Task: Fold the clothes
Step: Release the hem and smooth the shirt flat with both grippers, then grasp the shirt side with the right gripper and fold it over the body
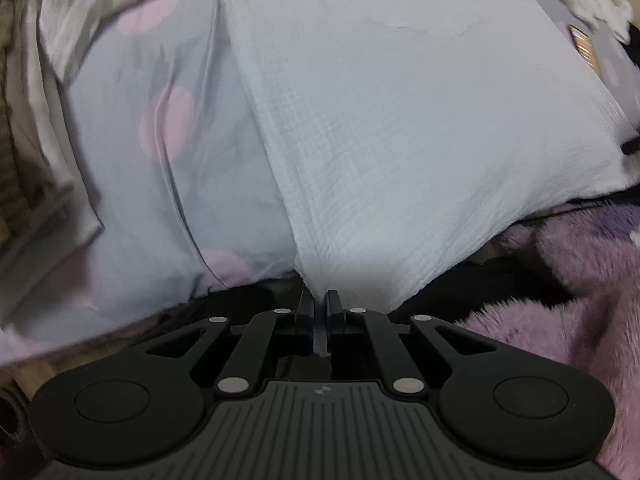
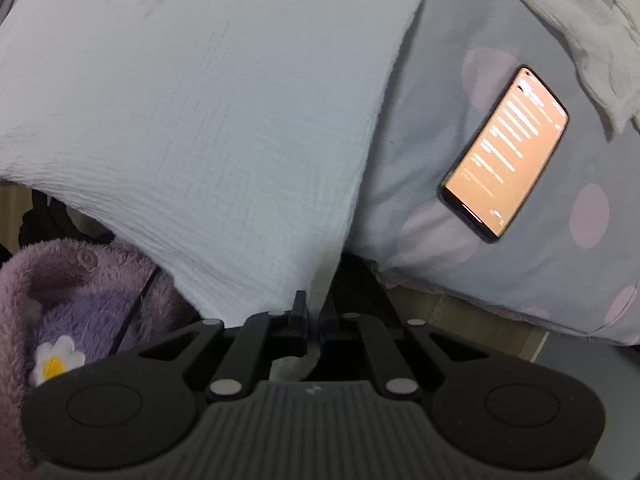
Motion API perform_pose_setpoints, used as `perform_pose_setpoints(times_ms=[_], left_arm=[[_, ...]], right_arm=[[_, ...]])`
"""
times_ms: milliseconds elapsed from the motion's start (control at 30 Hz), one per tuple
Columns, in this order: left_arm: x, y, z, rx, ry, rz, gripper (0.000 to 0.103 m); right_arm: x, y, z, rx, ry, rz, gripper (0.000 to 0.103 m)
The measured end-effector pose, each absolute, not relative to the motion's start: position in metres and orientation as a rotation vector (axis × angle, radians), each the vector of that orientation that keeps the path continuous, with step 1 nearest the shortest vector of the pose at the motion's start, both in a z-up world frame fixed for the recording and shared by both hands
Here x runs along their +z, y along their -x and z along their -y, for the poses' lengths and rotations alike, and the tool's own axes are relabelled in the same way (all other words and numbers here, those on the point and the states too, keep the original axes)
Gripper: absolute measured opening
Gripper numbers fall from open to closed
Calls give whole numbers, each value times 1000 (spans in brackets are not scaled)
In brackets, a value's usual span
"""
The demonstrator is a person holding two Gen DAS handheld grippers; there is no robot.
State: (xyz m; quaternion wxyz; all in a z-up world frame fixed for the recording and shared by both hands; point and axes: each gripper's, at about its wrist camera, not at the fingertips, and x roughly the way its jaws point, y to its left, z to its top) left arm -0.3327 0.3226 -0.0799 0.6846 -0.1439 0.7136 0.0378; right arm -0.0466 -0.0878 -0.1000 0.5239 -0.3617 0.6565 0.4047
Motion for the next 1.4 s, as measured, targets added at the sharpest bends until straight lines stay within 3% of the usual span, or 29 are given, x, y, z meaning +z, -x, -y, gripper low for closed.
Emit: perform_pose_setpoints(times_ms=[100,167,200,233,300,600,867,1400], left_arm=[[-93,328,-327,93,343,-1614,7],[-94,327,-331,101,362,-1607,20],[-93,327,-334,105,375,-1599,29],[-92,326,-337,109,388,-1592,30],[-84,320,-341,110,385,-1565,32],[-47,264,-373,176,334,-1320,32],[-51,203,-393,259,420,-1105,32],[-97,157,-410,334,426,-1142,32]], right_arm=[[-113,62,81,980,870,-1555,7],[-114,65,80,974,851,-1549,11],[-113,65,79,968,836,-1543,15],[-111,65,78,969,827,-1536,26],[-105,62,78,963,795,-1520,38],[-68,-26,92,777,515,-1314,38],[-80,-136,145,516,137,-1178,38],[-177,-247,203,198,-334,-1174,46]])
